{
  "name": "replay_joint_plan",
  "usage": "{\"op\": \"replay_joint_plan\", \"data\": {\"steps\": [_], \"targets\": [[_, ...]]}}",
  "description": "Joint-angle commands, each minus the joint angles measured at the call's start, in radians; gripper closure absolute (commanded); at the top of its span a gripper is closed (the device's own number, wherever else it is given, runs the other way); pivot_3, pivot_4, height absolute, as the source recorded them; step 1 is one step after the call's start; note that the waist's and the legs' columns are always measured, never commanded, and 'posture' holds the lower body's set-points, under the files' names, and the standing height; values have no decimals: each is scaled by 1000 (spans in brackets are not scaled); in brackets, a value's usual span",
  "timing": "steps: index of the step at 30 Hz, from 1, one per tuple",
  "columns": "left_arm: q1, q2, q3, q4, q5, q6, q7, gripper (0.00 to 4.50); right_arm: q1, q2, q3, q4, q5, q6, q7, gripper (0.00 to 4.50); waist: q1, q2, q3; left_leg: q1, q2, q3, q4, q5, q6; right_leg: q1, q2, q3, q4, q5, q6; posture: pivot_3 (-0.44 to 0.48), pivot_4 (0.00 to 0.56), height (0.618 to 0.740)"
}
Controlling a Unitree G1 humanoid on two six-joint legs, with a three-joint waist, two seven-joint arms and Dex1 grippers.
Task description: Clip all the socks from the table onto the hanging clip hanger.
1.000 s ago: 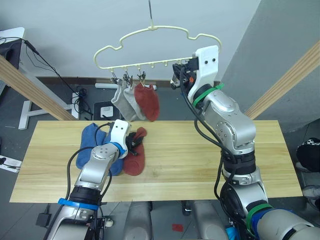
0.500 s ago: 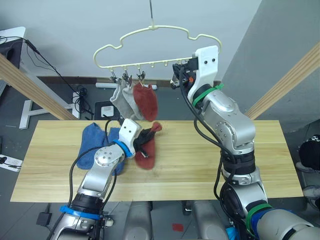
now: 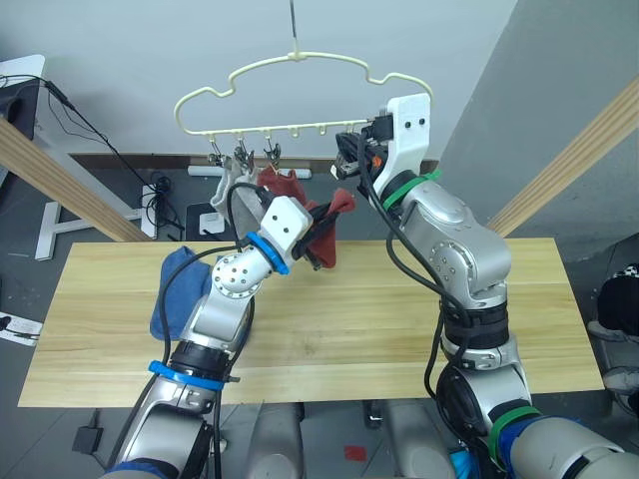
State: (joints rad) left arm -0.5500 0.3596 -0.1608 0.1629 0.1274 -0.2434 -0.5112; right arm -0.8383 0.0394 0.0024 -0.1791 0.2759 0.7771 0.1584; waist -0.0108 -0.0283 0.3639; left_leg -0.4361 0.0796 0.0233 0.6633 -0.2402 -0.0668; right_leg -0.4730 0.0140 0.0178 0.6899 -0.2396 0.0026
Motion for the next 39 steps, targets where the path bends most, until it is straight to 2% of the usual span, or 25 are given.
{"op": "replay_joint_plan", "data": {"steps": [1, 17, 20, 23, 25, 31, 34, 39], "targets": [[-27, -5, 0, 4, 12, -48, 23, 4483, -12, 7, -9, -62, 27, 5, -8, 4500, 0, 0, 0, 0, 0, 0, 0, 0, 0, 0, 0, 0, 0, 0, 0, -33, 371, 703], [-90, -24, 13, 32, 15, -65, 69, 4483, 2, 20, -20, -79, 62, 42, -31, 4500, -17, 0, 0, 0, 0, 0, 0, 0, 0, 0, 0, 0, 0, 0, 0, -38, 377, 703], [-90, -27, 12, 33, 15, -67, 72, 4500, 4, 21, -29, -81, 66, 39, -42, 3732, -17, 0, 0, 0, 0, 0, 0, 0, 0, 0, 0, 0, 0, 0, 0, -38, 377, 703], [-90, -31, 9, 35, 10, -74, 69, 4500, 2, 11, -23, -83, 65, 40, -40, 2545, -17, 0, 0, 0, 0, 0, 0, 0, 0, 0, 0, 0, 0, 0, 0, -38, 377, 703], [-88, -37, 13, 34, -7, -61, 64, 3801, 2, 5, -17, -84, 66, 39, -40, 2508, -17, 0, 0, 0, 0, 0, 0, 0, 0, 0, 0, 0, 0, 0, 0, -41, 378, 703], [-64, -40, 12, 2, -68, -22, 0, 2154, 25, -28, 1, -118, 56, 47, -40, 2508, -18, 0, 0, 0, 0, 0, 0, 0, 0, 0, 0, 0, 0, 0, 0, -44, 377, 703], [-22, -33, 32, -85, -203, 79, -99, 2154, 67, -80, 15, -188, 59, 68, -21, 2508, -18, 0, 0, -1, 0, 0, 0, 0, 0, 0, 0, 0, -1, 0, 0, -51, 371, 703], [18, 15, 49, -206, -348, 217, -225, 2154, 122, -144, 22, -274, 83, 112, 5, 2508, -20, 0, 0, 0, 0, 0, 0, 0, 0, 0, 0, 0, 0, -2, 3, -50, 372, 703]]}}
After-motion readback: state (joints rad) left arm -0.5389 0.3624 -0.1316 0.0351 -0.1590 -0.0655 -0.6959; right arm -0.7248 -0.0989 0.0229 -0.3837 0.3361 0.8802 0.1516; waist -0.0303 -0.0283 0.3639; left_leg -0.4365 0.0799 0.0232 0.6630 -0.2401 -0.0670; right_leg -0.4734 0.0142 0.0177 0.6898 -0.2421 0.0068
